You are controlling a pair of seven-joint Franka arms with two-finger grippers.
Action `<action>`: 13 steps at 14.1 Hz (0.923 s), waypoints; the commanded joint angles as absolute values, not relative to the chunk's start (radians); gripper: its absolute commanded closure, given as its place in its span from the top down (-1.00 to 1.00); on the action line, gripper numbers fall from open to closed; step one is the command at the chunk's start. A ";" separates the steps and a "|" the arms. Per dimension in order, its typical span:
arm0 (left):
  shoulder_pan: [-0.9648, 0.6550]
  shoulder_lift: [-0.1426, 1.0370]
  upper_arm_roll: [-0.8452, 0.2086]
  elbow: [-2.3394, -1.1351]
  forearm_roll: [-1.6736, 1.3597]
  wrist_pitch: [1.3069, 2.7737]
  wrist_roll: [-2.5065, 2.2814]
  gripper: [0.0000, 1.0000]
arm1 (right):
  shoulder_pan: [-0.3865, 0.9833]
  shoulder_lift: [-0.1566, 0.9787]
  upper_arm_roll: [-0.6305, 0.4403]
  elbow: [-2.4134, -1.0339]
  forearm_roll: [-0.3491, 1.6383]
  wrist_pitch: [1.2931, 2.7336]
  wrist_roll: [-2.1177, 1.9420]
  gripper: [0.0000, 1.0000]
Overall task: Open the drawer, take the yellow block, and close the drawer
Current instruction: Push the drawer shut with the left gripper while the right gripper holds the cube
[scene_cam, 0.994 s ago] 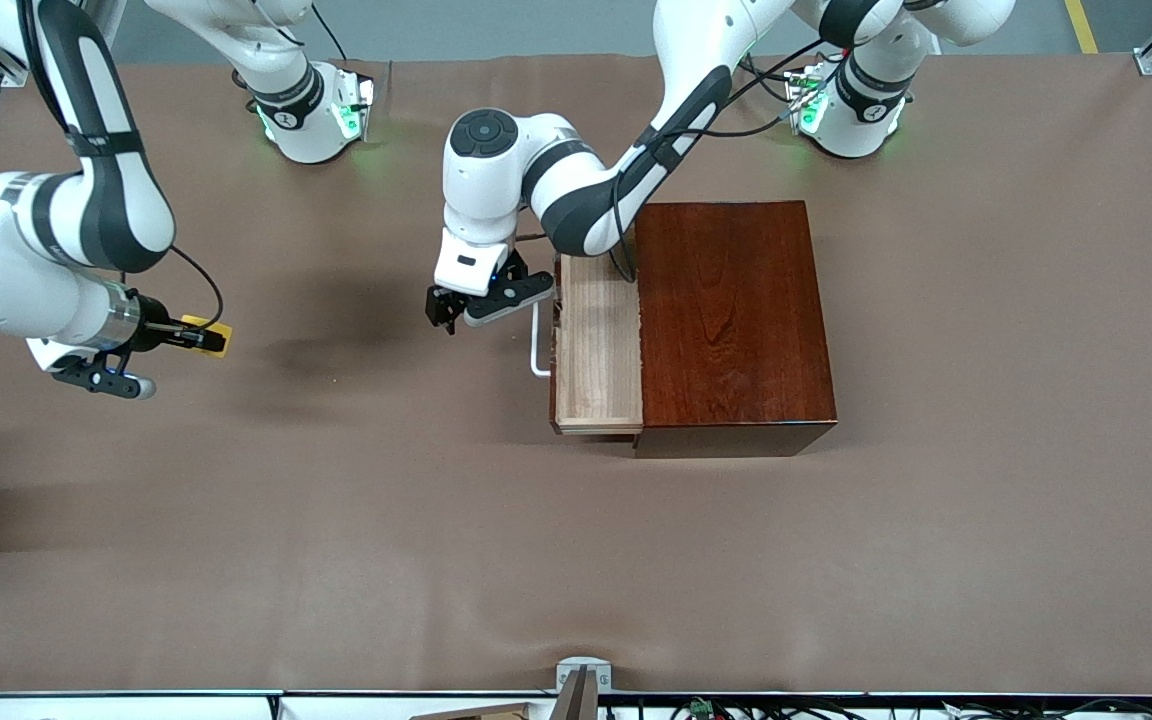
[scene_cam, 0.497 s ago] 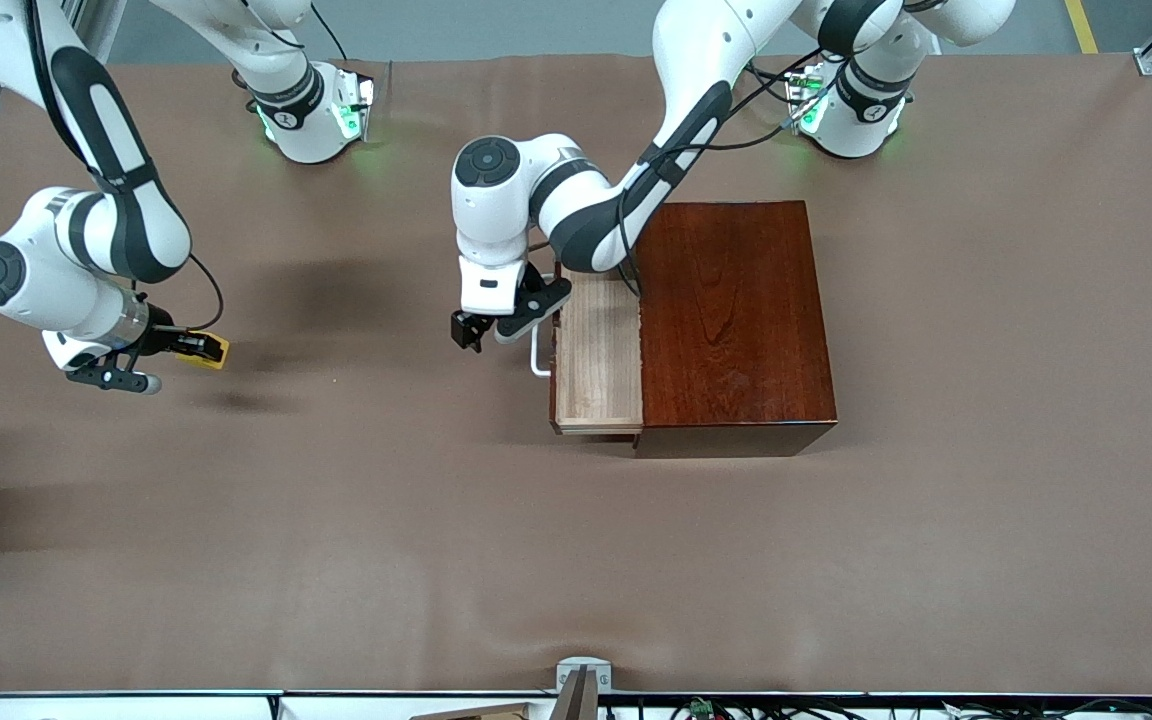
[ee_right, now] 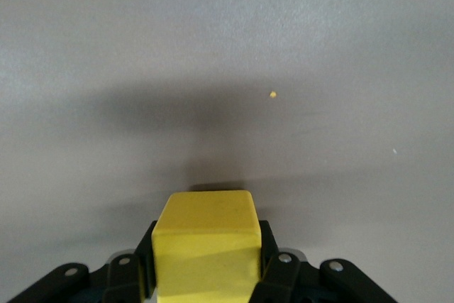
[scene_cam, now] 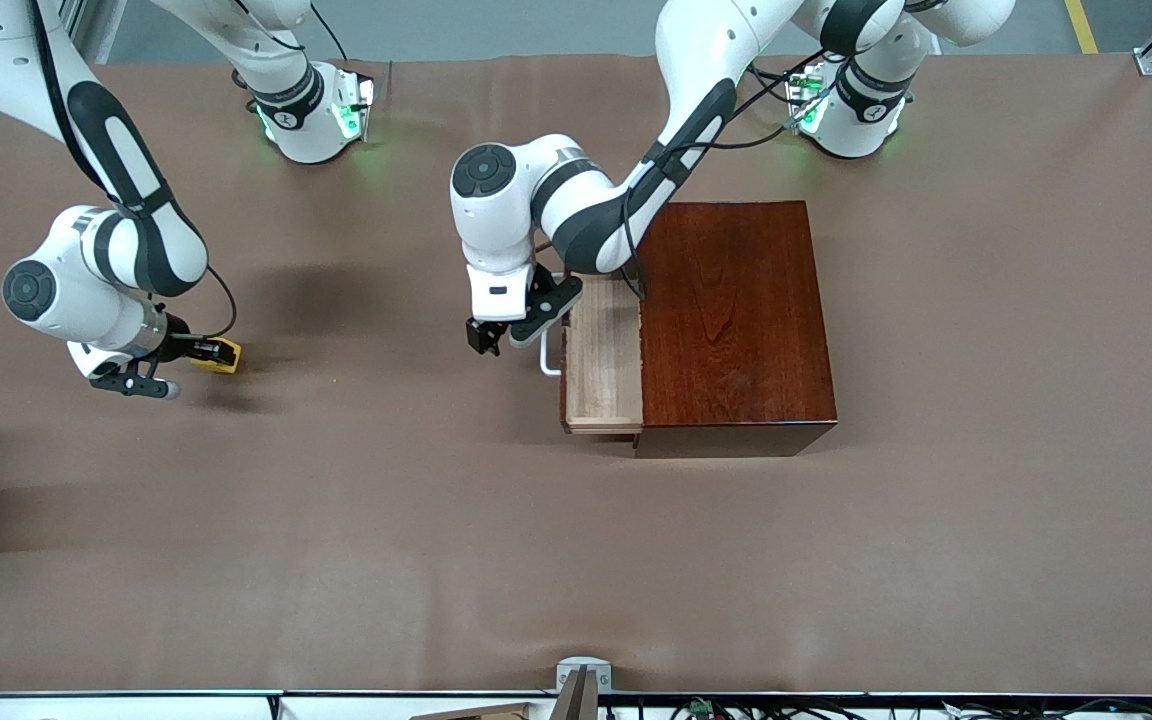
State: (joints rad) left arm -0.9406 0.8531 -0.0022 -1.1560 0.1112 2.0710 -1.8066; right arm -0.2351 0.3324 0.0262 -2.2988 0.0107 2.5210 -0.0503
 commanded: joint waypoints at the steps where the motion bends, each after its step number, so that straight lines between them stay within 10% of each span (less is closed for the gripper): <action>1: -0.919 0.836 0.014 -1.173 0.124 1.955 -1.810 1.00 | -0.275 0.348 0.041 -2.312 -0.009 2.568 -0.057 0.02; 3: -0.897 0.821 0.014 -1.173 0.126 1.905 -1.812 1.00 | -0.270 0.339 0.041 -2.310 -0.009 2.554 -0.058 1.00; 13: -0.841 0.790 0.009 -1.178 0.118 1.799 -1.807 1.00 | -0.245 0.106 0.058 -2.169 0.005 2.095 -0.051 1.00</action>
